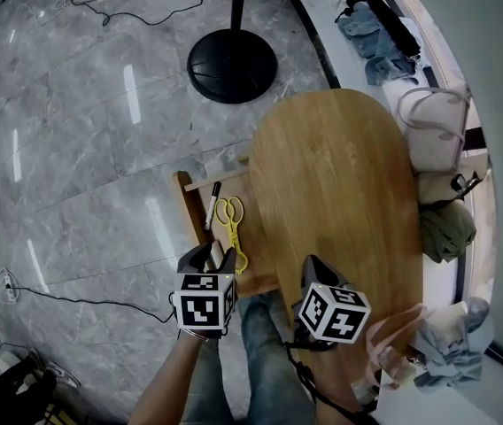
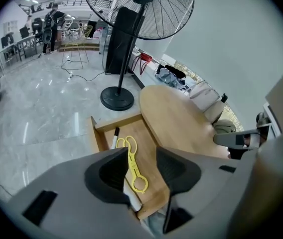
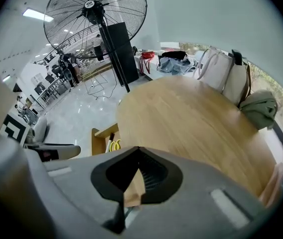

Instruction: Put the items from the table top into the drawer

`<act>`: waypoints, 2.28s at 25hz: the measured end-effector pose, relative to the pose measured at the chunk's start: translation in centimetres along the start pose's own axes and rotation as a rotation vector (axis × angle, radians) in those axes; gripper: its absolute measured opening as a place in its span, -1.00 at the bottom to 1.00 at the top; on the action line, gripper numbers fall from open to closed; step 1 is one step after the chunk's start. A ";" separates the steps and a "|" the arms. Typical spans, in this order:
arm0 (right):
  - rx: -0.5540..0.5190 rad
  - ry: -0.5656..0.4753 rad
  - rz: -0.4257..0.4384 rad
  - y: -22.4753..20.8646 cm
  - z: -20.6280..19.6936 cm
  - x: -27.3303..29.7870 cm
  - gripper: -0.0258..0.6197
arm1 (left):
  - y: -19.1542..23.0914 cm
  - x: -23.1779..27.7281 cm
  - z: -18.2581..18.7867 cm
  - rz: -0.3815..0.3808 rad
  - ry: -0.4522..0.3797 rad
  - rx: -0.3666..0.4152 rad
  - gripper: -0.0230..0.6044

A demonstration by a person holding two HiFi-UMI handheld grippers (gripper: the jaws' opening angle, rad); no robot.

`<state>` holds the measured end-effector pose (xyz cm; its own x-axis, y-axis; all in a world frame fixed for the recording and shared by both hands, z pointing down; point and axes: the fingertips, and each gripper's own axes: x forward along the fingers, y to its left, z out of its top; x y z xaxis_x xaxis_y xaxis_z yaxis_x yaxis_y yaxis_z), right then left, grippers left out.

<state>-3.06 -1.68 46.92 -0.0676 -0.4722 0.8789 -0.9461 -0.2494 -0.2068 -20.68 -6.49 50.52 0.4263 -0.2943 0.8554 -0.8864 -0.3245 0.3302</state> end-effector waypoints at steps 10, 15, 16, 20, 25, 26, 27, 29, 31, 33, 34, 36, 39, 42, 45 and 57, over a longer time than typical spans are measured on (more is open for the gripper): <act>0.003 -0.063 0.021 5.2 3.3 -7.4 -0.91 | 4.2 -13.1 6.7 0.111 -0.128 -0.010 -0.84; 0.001 -0.159 0.011 7.3 6.6 -14.8 -0.91 | 4.6 -22.5 10.9 0.113 -0.252 0.026 -0.88; -0.006 -0.186 0.006 7.6 7.5 -16.3 -0.91 | 4.7 -24.2 11.9 0.113 -0.283 0.044 -0.89; -0.036 -0.286 -0.022 8.2 10.3 -21.9 -0.91 | 4.6 -29.7 15.1 0.099 -0.387 0.100 -0.91; -0.048 -0.398 -0.050 8.5 12.6 -27.7 -0.91 | 2.9 -33.9 18.6 0.024 -0.501 0.198 -0.92; -0.052 -0.410 -0.057 8.4 12.7 -28.4 -0.91 | 2.6 -34.2 19.0 0.021 -0.509 0.215 -0.92; -0.055 -0.420 -0.065 8.2 12.9 -28.8 -0.91 | 2.4 -34.3 19.4 0.019 -0.514 0.227 -0.92; -0.055 -0.436 -0.076 8.0 13.1 -29.5 -0.91 | 2.1 -34.3 20.0 0.014 -0.518 0.241 -0.92; -0.048 -0.451 -0.082 8.0 13.1 -30.2 -0.91 | 1.8 -34.4 20.2 0.010 -0.519 0.251 -0.92; -0.051 -0.460 -0.091 8.1 13.0 -30.9 -0.91 | 1.5 -34.7 20.1 0.004 -0.519 0.260 -0.92; -0.060 -0.463 -0.098 8.2 12.9 -31.2 -0.91 | 1.4 -34.8 20.0 0.001 -0.519 0.263 -0.92; -0.079 -0.469 -0.112 8.2 12.9 -31.6 -0.91 | 1.2 -34.9 19.9 -0.003 -0.519 0.267 -0.92; -0.082 -0.482 -0.123 8.1 13.0 -32.0 -0.91 | 0.7 -34.8 19.8 -0.009 -0.517 0.273 -0.92; -0.081 -0.484 -0.131 8.0 13.0 -32.2 -0.91 | 0.2 -34.7 19.9 -0.016 -0.517 0.278 -0.92; -0.082 -0.489 -0.136 8.0 13.2 -32.5 -0.91 | 0.0 -34.8 20.0 -0.019 -0.519 0.285 -0.92; -0.058 -0.498 -0.162 7.9 12.3 -33.3 -0.91 | 0.8 -35.2 19.2 -0.024 -0.513 0.272 -0.92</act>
<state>-4.37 1.67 10.73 0.2261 -0.7797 0.5839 -0.9489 -0.3117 -0.0487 -32.88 -13.68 13.02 0.5389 -0.6597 0.5238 -0.8259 -0.5361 0.1745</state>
